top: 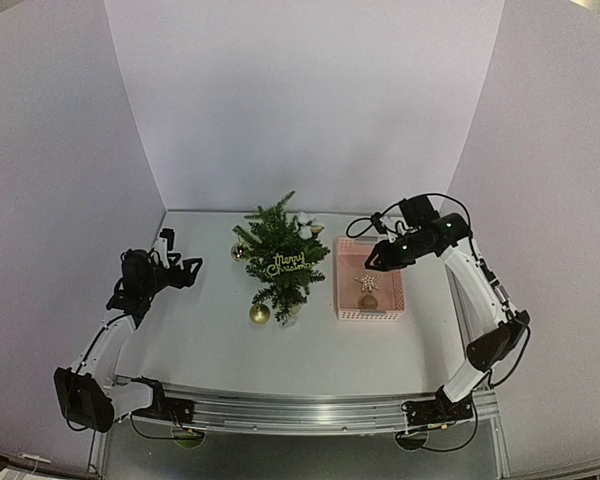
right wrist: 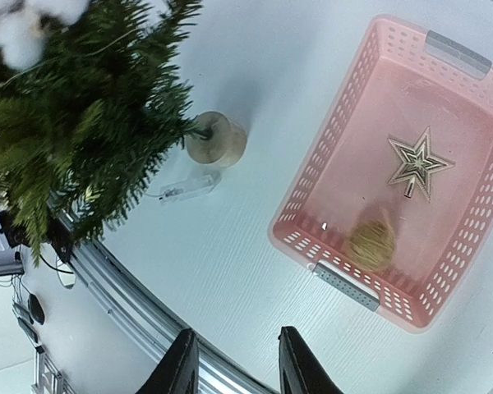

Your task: Decorate the small christmas tree

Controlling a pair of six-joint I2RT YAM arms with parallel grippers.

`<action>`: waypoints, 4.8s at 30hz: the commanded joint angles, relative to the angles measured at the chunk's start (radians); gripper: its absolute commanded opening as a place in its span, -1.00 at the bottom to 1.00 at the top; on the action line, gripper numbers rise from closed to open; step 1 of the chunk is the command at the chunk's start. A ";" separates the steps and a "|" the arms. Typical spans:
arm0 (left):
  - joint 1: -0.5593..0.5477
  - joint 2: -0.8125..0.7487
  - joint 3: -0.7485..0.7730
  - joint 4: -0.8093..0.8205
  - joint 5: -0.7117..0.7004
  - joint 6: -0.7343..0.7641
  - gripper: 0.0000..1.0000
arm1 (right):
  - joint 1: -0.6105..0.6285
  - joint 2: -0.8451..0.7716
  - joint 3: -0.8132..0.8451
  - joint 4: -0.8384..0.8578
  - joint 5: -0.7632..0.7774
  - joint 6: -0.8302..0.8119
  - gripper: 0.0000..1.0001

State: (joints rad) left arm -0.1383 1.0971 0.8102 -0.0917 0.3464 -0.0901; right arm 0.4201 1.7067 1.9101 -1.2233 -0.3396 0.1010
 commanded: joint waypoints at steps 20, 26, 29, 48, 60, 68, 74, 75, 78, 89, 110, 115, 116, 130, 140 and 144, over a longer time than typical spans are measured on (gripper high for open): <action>0.001 -0.056 0.022 0.027 0.128 0.035 0.69 | -0.029 0.271 -0.100 -0.006 0.248 0.139 0.17; 0.001 -0.047 0.024 0.025 0.118 0.048 0.69 | -0.023 0.365 -0.063 -0.051 0.185 0.164 0.35; 0.000 -0.037 0.020 0.038 0.119 0.044 0.69 | -0.022 0.408 -0.045 -0.037 0.185 0.164 0.44; 0.001 -0.029 0.013 0.045 0.112 0.056 0.69 | -0.021 0.464 -0.137 -0.030 0.210 0.177 0.40; 0.000 -0.033 0.012 0.032 0.116 0.057 0.69 | -0.024 0.468 -0.113 -0.022 0.288 0.154 0.07; 0.001 -0.034 0.012 0.032 0.117 0.057 0.69 | -0.030 0.479 -0.086 -0.018 0.394 0.220 -0.17; 0.001 -0.032 0.012 0.032 0.117 0.058 0.69 | -0.033 0.486 -0.091 -0.015 0.448 0.263 -0.19; 0.001 -0.031 0.012 0.032 0.116 0.058 0.69 | -0.033 0.491 -0.090 -0.015 0.448 0.265 -0.19; 0.000 -0.025 0.014 0.032 0.118 0.058 0.69 | -0.035 0.504 -0.087 -0.015 0.451 0.273 -0.18; 0.001 -0.024 0.015 0.030 0.117 0.067 0.69 | -0.036 0.478 -0.094 -0.024 0.350 0.270 0.29; 0.000 -0.018 0.030 0.020 0.119 0.077 0.69 | -0.008 0.485 -0.112 -0.005 0.395 0.317 -0.12; 0.001 -0.013 0.033 0.025 0.124 0.078 0.69 | -0.008 0.445 -0.098 -0.008 0.404 0.305 -0.25; 0.000 -0.011 0.034 0.027 0.125 0.079 0.69 | -0.008 0.438 -0.095 -0.008 0.403 0.303 -0.28; 0.000 -0.017 0.037 0.026 0.130 0.084 0.69 | -0.008 0.347 -0.029 -0.018 0.400 0.242 -0.39; 0.000 -0.006 0.124 0.024 0.175 0.088 0.70 | -0.006 0.123 0.035 0.057 0.240 0.027 -0.42; 0.001 0.009 0.189 0.041 0.226 0.078 0.69 | 0.001 0.006 0.029 0.144 0.074 -0.039 -0.40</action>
State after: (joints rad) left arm -0.1383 1.0911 0.9002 -0.0859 0.5033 -0.0193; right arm 0.4111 1.8474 1.9115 -1.1680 -0.0755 0.1690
